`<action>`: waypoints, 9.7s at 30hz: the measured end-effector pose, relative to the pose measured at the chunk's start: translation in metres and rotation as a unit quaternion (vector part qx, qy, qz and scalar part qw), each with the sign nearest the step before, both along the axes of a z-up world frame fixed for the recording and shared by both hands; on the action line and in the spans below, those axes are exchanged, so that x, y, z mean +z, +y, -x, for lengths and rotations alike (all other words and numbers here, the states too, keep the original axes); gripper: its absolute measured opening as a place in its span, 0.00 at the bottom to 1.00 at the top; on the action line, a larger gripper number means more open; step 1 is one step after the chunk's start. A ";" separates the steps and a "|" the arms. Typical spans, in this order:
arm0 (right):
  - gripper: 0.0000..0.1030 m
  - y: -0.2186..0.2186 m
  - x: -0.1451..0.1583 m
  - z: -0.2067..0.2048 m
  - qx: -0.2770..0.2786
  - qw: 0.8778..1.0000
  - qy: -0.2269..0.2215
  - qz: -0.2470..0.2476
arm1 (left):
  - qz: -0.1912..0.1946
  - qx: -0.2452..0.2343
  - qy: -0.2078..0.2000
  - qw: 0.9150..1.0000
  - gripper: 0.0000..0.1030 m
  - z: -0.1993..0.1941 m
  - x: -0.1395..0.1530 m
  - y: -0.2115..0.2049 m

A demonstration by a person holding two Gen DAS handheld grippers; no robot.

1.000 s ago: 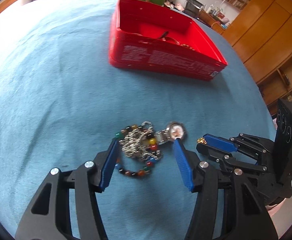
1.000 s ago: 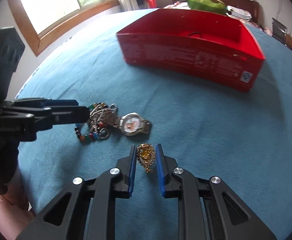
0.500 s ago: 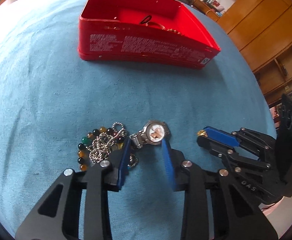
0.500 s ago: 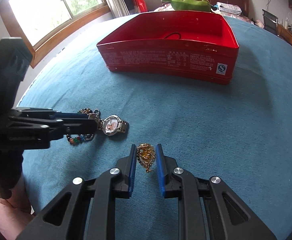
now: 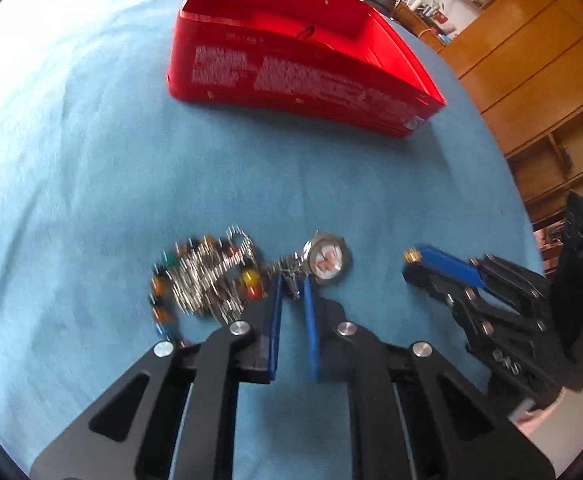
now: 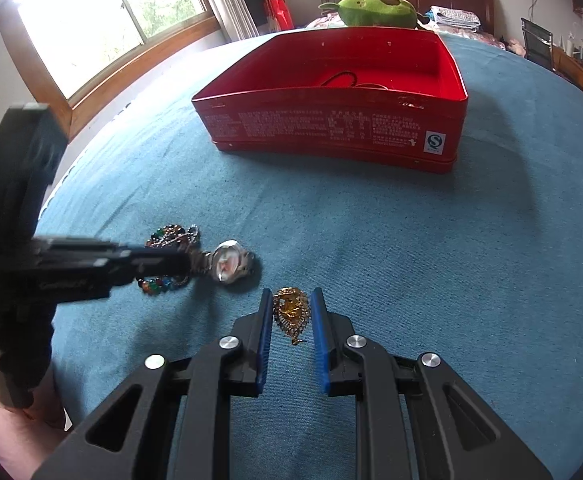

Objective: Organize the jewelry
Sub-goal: 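Grasp the silver clasp keychain with the left tool while the right tool holds the pendant, then carry the gold pendant and silver keychain into the red tin with both tools, then open both tools to release the pendant and keychain into the tin, then withdraw both open tools to the bead bracelet and silver chain, then grasp the silver chain with the right tool and lift it off the bracelet, then grasp the multicolour bead bracelet with the left tool while the right tool holds the chain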

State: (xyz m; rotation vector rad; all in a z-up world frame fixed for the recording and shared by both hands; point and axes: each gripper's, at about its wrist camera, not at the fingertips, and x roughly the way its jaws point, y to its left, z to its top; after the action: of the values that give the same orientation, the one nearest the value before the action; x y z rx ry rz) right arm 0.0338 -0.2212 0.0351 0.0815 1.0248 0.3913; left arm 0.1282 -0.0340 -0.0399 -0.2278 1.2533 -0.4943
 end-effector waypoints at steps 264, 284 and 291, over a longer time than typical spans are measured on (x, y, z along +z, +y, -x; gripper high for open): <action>0.09 0.088 0.039 -0.014 0.040 0.998 -0.025 -0.032 | -0.154 0.166 -0.181 0.957 0.89 0.040 0.044 0.108; 0.09 0.006 0.018 -0.017 -0.035 0.998 -0.014 -0.049 | -0.208 0.046 -0.132 0.968 0.83 0.023 -0.003 0.045; 0.09 0.008 0.008 -0.019 -0.032 0.998 -0.004 -0.048 | -0.195 0.021 -0.141 0.970 0.29 0.025 0.001 0.040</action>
State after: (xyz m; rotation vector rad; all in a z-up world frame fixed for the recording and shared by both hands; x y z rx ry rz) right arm 0.0533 -0.2137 0.0427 0.1993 0.9928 0.3823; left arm 0.1036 0.0058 -0.0394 0.1466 1.0386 -0.2252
